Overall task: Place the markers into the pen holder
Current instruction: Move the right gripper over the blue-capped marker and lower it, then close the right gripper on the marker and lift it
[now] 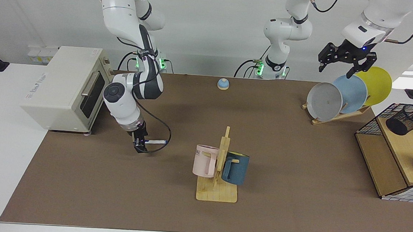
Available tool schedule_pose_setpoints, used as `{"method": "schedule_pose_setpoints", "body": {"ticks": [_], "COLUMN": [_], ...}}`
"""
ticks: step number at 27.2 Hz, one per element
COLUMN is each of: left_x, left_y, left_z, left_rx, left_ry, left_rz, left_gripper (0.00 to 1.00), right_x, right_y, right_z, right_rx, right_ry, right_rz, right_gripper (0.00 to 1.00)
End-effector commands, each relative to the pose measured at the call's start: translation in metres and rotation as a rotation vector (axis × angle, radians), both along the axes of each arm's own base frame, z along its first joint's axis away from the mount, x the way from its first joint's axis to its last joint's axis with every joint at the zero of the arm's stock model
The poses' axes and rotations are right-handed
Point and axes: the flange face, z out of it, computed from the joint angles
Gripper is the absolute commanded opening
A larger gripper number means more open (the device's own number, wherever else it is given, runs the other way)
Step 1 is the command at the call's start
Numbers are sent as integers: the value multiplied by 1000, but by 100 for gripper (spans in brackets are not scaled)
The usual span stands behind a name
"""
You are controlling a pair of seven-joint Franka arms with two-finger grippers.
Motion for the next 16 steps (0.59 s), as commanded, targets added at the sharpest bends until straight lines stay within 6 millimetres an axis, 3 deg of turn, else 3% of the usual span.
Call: {"method": "schedule_pose_setpoints", "body": {"ticks": [1, 5, 16], "left_x": [-9, -9, -9], "left_y": [2, 2, 3], "left_z": [0, 0, 0], "left_rx": [-2, -2, -2], "left_ry": [8, 9, 8], "left_rz": [11, 9, 12], "left_gripper": [100, 100, 100], "right_x": [2, 1, -1], "right_y": [-1, -1, 5], "right_z": [-1, -2, -1], "right_rx": [14, 14, 14], "right_ry": [-18, -16, -7], "right_rz": [14, 17, 26], "right_gripper": [73, 51, 10]}}
